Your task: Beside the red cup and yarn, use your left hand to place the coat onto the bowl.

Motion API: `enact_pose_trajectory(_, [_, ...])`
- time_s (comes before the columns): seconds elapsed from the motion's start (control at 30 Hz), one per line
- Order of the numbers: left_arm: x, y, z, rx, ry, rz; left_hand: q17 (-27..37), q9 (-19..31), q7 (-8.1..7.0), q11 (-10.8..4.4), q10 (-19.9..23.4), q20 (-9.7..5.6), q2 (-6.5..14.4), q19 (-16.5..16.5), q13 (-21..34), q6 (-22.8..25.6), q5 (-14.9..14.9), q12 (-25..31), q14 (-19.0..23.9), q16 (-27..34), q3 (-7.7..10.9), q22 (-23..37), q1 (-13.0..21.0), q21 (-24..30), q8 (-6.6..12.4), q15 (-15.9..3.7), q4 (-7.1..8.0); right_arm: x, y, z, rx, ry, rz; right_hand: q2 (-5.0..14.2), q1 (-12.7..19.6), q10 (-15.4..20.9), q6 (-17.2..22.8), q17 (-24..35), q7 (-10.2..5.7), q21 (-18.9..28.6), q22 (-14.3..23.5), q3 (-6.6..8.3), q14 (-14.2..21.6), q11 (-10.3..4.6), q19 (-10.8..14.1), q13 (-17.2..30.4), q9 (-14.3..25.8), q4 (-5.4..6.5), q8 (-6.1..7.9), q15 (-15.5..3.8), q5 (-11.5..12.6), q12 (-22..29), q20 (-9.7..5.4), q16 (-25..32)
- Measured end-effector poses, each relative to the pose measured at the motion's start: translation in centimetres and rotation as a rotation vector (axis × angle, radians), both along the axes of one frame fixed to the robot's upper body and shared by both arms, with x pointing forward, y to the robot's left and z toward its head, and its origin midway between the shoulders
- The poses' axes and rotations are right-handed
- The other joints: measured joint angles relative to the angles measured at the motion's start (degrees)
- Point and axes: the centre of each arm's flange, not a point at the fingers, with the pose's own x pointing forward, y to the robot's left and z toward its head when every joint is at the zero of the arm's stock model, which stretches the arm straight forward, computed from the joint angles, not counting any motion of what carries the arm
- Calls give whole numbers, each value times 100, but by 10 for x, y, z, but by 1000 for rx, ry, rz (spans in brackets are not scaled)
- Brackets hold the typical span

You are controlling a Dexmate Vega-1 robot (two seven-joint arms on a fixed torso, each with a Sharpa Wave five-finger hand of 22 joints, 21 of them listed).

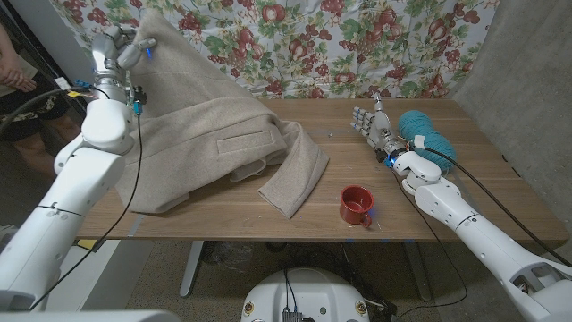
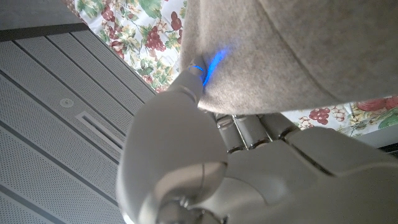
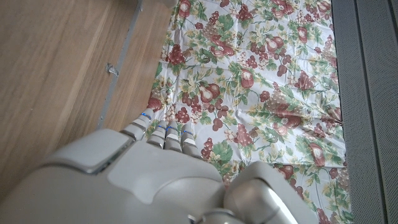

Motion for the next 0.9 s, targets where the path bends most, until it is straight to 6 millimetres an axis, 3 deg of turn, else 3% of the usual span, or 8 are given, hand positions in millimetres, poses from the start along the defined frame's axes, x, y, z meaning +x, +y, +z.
enact_pose_trajectory(0.57, [24,-4,-25,24,101,14,-111,-102,-101,-38,-24,-8,-6,50,-61,145,-5,38,93,-31,0,-141,-4,-136,56,-32,0,0,2,0,-2,3,0,0,0,0,0,0,0,0,0,0,0,0,0,0,0,0,0,0,0,0,0,0])
enact_pose_trajectory(0.63, [27,-5,-30,24,119,19,-189,-123,-141,-93,34,-9,-37,52,-126,194,-1,38,96,-87,0,-179,-35,-195,57,-31,0,0,2,0,-4,4,1,0,0,0,0,0,0,0,0,0,0,0,0,0,0,0,0,0,0,0,0,0])
enact_pose_trajectory(0.9, [35,-7,-41,21,145,31,-367,-284,-130,-80,270,-3,-173,63,-263,463,106,39,266,-157,26,-238,-105,-227,78,-83,-26,1,4,2,-9,2,5,0,0,0,0,0,0,0,0,17,0,0,0,0,0,17,0,0,0,0,0,0])
